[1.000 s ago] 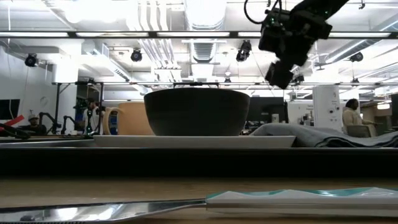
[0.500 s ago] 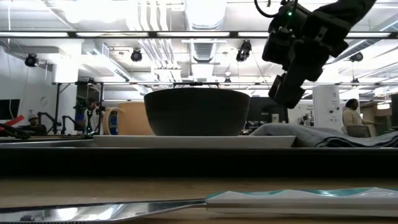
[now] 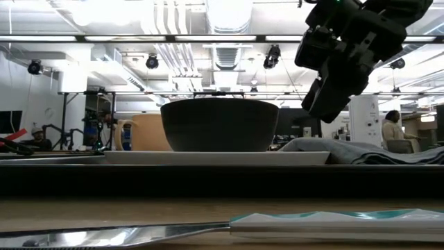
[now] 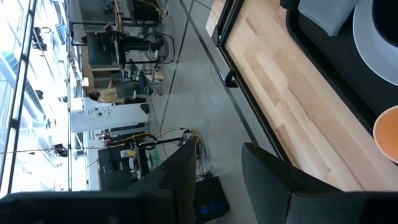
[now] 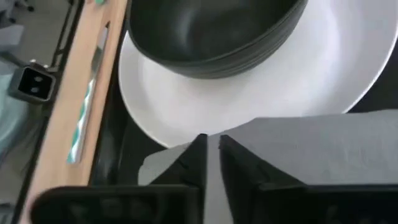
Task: Set up tray
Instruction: Put the gray napkin on the black serving tray to the right of the white plate
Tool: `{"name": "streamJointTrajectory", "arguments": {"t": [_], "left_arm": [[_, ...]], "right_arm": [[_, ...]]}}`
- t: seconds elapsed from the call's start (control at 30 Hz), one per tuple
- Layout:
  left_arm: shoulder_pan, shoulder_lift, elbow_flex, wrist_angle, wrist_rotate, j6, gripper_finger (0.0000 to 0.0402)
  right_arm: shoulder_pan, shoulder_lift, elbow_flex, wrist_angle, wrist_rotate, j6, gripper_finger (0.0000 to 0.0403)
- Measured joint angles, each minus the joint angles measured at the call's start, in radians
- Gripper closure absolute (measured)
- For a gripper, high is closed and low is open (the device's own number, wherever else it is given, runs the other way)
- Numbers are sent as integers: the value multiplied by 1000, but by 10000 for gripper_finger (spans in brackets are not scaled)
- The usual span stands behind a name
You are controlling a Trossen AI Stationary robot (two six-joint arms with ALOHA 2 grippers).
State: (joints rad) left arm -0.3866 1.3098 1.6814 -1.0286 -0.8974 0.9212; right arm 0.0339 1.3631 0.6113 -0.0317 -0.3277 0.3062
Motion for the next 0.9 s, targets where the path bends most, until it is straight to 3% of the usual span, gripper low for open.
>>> {"name": "streamJointTrajectory", "arguments": {"t": [0.17,0.5,0.9], "left_arm": [[0,0,0,0,0,-23,291],[-1,0,0,0,0,-26,291],[-1,0,0,0,0,-26,291]], "right_arm": [[24,38,-8,75,19,26,391],[14,132,-16,62,69,5,394],[-6,122,-85,47,144,36,394]]}}
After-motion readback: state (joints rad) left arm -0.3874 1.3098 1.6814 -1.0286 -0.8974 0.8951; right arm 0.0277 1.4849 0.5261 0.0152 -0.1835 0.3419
